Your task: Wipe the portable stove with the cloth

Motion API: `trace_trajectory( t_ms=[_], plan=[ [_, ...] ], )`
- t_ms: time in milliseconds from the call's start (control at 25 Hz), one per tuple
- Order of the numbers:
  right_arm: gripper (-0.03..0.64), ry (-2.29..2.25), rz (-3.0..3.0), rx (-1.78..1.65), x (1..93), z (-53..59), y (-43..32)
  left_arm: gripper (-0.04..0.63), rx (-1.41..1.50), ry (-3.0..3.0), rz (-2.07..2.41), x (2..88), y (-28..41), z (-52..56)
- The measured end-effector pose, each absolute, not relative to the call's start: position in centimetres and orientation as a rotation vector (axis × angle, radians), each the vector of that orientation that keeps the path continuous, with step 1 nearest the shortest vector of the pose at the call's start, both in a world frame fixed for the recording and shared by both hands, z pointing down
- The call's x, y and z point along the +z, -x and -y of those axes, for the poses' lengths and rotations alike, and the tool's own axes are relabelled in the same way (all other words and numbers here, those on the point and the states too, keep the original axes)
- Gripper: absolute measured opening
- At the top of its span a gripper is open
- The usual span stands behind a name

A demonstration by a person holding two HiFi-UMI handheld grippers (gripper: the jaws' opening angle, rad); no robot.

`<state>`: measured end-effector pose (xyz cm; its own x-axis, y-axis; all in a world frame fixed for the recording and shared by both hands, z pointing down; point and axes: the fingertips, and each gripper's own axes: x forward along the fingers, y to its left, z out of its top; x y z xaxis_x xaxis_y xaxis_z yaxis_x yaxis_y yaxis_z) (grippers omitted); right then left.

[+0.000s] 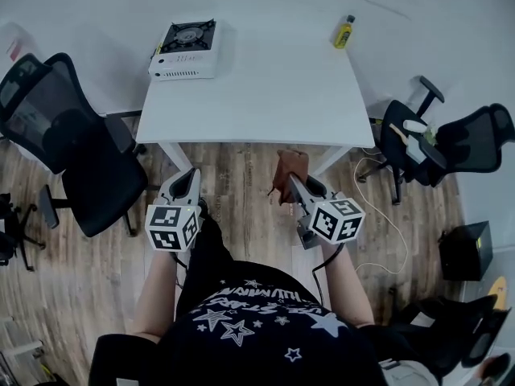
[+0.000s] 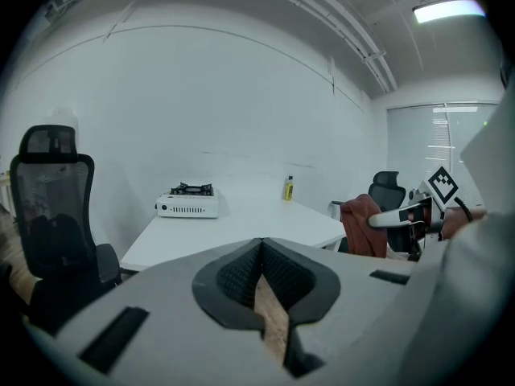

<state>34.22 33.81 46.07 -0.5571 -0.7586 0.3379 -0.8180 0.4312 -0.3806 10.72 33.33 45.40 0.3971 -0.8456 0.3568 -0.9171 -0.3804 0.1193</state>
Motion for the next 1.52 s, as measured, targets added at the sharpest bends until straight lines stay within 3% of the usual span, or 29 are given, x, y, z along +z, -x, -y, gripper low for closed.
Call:
trace_trajectory(
  t_ms=[760, 1080, 1520],
  plan=[
    [0.072, -1.405, 2.536, 0.953, 46.0, -0.8, -13.1, 0.008, 0.345, -2.38, 1.392, 45.8, 7.4, -0.1],
    [0.072, -1.369, 2.515, 0.99, 45.8, 6.6, -7.6, 0.008, 0.33, -2.328, 1.373, 46.8, 12.4, 6.7],
    [0.072, -1.234, 2.567, 1.109, 42.7, 13.5, -3.8, 0.008, 0.301, -2.342, 1.394, 46.1, 13.3, 11.5]
  ],
)
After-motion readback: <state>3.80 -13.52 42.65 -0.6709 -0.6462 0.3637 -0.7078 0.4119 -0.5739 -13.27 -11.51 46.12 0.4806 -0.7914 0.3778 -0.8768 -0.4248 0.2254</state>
